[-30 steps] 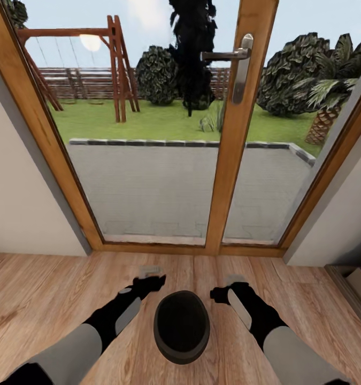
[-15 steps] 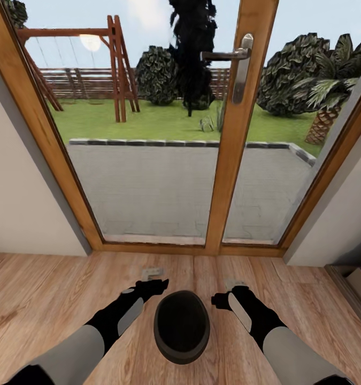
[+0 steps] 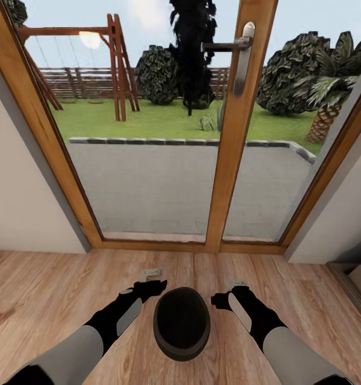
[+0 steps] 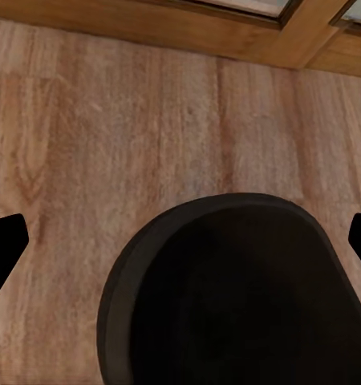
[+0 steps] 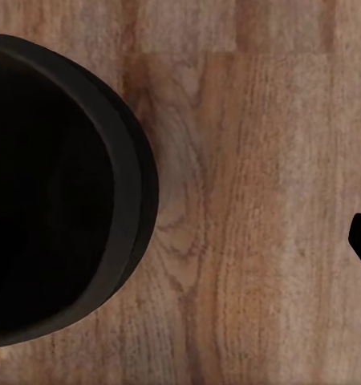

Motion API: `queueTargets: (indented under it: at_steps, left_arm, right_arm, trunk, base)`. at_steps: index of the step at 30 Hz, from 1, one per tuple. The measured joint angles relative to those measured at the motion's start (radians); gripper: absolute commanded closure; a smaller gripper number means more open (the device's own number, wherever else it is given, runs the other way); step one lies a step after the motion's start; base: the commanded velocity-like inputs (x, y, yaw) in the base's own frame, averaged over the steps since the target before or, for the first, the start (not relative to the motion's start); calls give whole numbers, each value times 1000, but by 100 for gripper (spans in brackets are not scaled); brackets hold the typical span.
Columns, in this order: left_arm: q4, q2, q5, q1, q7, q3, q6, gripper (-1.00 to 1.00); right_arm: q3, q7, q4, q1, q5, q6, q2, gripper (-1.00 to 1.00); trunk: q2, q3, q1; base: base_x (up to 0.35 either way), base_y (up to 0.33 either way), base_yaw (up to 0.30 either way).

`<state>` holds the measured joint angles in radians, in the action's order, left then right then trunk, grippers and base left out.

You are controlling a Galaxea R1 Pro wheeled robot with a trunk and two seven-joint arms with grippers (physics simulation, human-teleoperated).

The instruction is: Place each of the two pumpkins and all three candles from the living room inside a cabinet in the living room (use any cabinet), then make sure every cabinet is closed, and position the cauldron so it is next to a table in the living room.

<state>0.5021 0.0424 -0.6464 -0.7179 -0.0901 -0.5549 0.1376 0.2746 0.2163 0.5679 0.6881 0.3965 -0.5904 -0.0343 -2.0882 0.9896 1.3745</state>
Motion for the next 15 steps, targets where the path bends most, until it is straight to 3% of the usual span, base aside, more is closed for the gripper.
queueTargets:
  at_steps: [6, 7, 10, 15]
  left_arm:
    - [-10, 10, -1, -4, -9, 1, 13, -100]
    - [-11, 10, 0, -5, -22, 1, 32, -100]
    - [-3, 11, 1, -7, -111, 2, 176, -100]
    - [2, 11, 1, -8, -135, 3, 223, -100]
  right_arm:
    - [0, -6, 0, -1, -2, 19, 0, -100]
    - [0, -14, 0, 0, -2, 23, 1, -100]
    - [2, -53, 0, -1, -1, 28, 4, -100]
    - [2, -60, -3, -1, -1, 26, 5, -100]
  trunk:
    - [-42, 19, 23]
    - [-49, 22, 27]
    - [-70, 31, 38]
    - [-105, 47, 58]
  base:
    - [0, 0, 0]
    - [0, 0, 0]
    - [0, 0, 0]
    - [0, 0, 0]
